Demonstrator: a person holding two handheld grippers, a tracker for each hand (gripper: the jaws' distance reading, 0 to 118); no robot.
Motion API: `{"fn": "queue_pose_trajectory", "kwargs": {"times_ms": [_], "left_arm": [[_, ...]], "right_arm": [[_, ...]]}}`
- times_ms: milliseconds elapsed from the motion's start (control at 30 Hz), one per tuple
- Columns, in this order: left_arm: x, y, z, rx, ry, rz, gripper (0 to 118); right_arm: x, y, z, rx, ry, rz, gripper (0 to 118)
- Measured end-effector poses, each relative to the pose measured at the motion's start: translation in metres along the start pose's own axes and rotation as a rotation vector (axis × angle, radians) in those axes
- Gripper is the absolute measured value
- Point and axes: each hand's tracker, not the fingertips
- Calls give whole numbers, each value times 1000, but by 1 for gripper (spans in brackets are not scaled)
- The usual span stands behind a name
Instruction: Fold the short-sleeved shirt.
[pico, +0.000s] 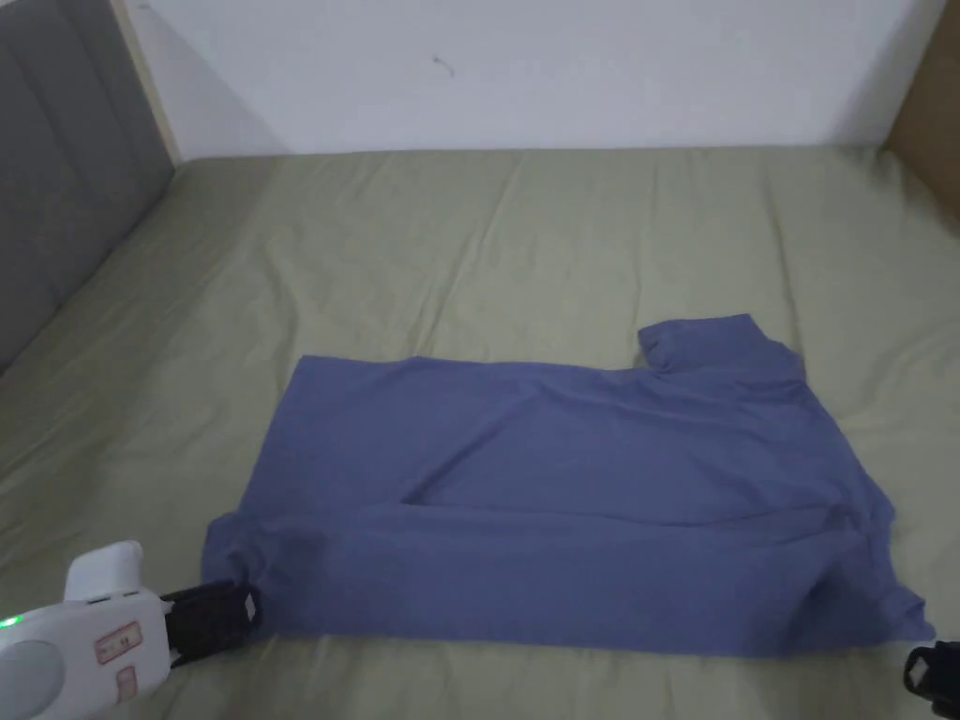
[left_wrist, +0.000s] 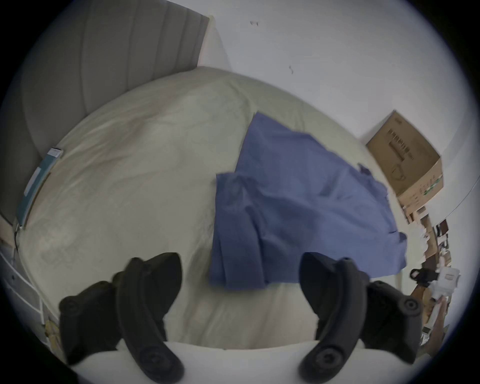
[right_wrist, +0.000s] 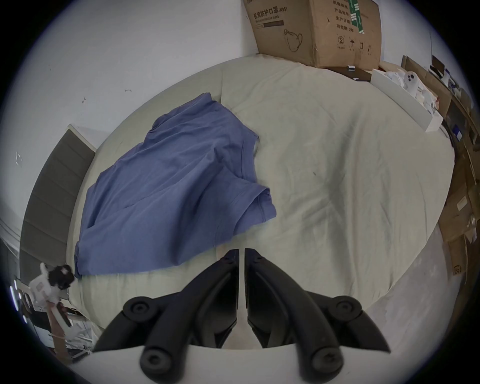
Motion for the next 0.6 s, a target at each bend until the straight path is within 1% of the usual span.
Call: {"fn": "queue_pose_trajectory", "kwargs": {"times_ms": [33,67,100,133,167,200,233,267,300,333,400,433,467,500,533,567,600], "left_arm": [[0,-2,-10,-44,12,-7,62],[0,-5,-18,-14,119,-65,62],[1,-6,-14,26,71,-101,61],[2,-4,-10,27,88,-108,59],[3,-2,-7,34,87,-109,49],[8,-1,-1,42,66,-123,31],[9,1,-1,34,50,-131,8],[12,3,-3,17,87,-165,8],[12,4,-5,13,93,-199,8],[17,4,-3,17,96,-202,8],[14,5,-5,8,91,-184,8],[11,6,-5,7,85,-166,8],[16,4,3,10,72,-144,8],[15,4,6,13,64,-130,8],[13,5,9,14,57,-126,8],[11,6,11,17,51,-129,8],[15,7,17,18,46,-133,8]], "right_arm": [[0,0,0,5,11,-8,13],[-1,2,-2,7,18,-7,18],[2,6,-8,6,16,-5,24],[1,10,-11,1,2,5,31],[-2,14,-15,-3,-13,20,54],[-5,19,-20,-2,-24,45,79],[-6,23,-23,7,-23,70,92],[-8,28,-30,19,-16,102,92],[-9,33,-40,15,-23,119,92],[-11,37,-50,-2,-48,141,92],[-14,39,-77,-80,-108,156,90],[-15,37,-88,-142,-153,183,77],[-20,33,-93,-152,-190,219,73],[-25,31,-86,-87,-173,262,71],[-27,34,-79,-98,-156,268,56],[-28,35,-73,-86,-155,259,30],[-25,36,-69,-58,-128,222,9]]}}
